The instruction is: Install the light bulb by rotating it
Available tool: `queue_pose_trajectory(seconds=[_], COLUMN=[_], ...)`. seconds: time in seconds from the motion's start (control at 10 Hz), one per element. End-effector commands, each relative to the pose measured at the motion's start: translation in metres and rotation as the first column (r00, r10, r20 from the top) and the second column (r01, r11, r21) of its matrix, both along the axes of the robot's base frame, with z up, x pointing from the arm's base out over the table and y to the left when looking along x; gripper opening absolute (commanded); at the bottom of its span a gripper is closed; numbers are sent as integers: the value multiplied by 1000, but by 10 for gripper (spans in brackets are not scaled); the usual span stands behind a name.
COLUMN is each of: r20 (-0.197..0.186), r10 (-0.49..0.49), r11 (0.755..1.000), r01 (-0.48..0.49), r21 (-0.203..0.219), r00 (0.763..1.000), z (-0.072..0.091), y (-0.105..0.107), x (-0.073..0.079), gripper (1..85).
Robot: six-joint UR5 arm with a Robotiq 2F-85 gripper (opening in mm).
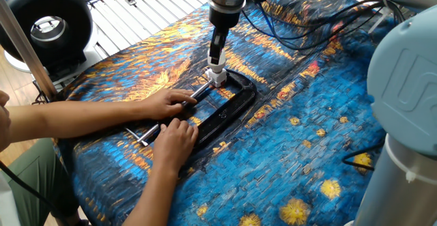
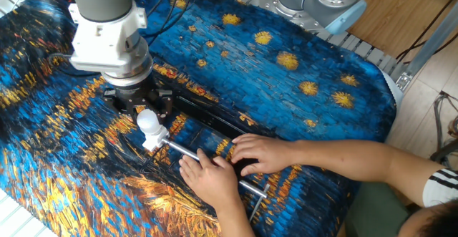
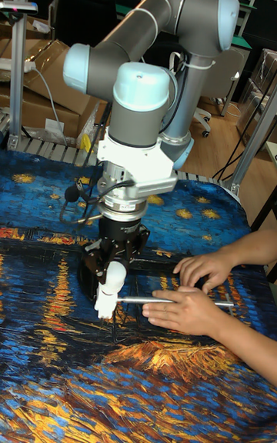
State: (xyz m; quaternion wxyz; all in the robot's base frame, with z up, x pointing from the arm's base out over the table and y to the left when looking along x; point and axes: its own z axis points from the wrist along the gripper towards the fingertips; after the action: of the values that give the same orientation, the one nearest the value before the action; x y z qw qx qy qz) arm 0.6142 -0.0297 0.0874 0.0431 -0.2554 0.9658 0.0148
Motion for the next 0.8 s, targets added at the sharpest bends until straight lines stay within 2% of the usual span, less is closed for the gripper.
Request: queue_pose_trajectory(seconds=[0.0,0.1,0.2,0.3,0.4,0.6,0.7], r20=[-22,-16,-32,-38,-71,-156,-141], r10=[-167,-189,-207,-200,-157,-91,-98], r11=[986,982,978,978,987,995,995], r01=[168,189,208,202,160,95,100], r21=[23,14,33,47,33,15,12], r00=[986,982,978,979,985,983,985], z=[7,2,-2,-5,-5,9,13], y=[-2,-1,10,17,16,7,6], x=[2,3,0,-2,-14,-32,-25], gripper=[87,90,113,267,430,590,593])
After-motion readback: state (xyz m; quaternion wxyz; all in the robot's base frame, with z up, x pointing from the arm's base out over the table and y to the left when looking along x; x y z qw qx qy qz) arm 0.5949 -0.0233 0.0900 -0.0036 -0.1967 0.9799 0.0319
